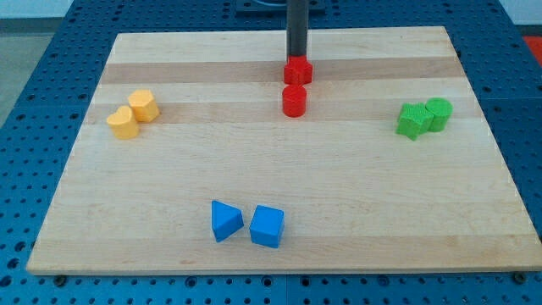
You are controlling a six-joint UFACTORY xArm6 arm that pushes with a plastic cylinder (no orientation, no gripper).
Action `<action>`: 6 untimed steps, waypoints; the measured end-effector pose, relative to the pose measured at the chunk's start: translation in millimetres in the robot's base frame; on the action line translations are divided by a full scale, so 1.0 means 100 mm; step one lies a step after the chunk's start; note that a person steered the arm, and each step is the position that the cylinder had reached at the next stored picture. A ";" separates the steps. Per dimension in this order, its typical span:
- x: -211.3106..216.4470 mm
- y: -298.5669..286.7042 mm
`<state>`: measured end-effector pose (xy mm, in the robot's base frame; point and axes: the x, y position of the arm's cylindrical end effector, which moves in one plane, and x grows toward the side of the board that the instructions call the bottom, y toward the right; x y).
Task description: Move arm away from red star
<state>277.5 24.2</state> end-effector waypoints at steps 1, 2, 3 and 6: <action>0.13 0.00; 0.21 0.00; 0.23 -0.04; -0.67 -0.35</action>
